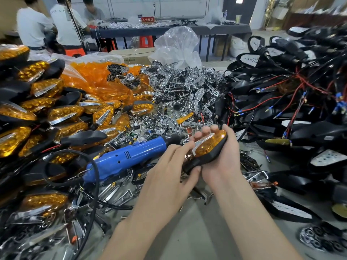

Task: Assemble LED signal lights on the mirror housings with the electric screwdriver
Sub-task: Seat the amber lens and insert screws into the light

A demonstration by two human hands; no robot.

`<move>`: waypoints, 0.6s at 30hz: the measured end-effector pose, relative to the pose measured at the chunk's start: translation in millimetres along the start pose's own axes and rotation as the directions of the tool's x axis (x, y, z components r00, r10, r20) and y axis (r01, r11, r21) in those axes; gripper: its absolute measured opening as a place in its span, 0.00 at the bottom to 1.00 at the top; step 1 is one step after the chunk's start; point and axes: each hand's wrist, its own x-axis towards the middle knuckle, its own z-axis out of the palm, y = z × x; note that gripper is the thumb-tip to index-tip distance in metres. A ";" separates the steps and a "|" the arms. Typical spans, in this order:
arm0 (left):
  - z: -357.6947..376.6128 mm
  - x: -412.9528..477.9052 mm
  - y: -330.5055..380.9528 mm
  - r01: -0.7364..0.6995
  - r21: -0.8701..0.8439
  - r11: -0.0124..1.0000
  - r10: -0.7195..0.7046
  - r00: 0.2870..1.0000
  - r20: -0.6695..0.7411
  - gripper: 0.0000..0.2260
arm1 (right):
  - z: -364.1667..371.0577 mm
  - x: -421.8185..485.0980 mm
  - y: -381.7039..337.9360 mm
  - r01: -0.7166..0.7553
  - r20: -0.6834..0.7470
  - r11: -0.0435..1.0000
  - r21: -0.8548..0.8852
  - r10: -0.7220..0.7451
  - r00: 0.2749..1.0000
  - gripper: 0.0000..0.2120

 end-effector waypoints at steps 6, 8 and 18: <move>-1.9 -2.2 4.1 -0.039 -0.053 0.998 0.039 0.999 -0.004 0.18 | 3.6 -8.9 -4.4 0.018 0.021 1.000 -0.007 -0.018 1.000 0.24; -5.6 -1.8 2.6 -0.065 -0.056 0.996 0.064 0.998 -0.005 0.14 | 3.2 -10.2 -7.1 0.021 0.009 1.000 -0.013 -0.021 1.000 0.23; -21.0 1.7 -31.7 0.046 0.105 0.993 -0.063 0.985 0.162 0.09 | -3.0 -12.7 -23.7 -0.058 0.091 0.973 -0.225 0.081 0.993 0.20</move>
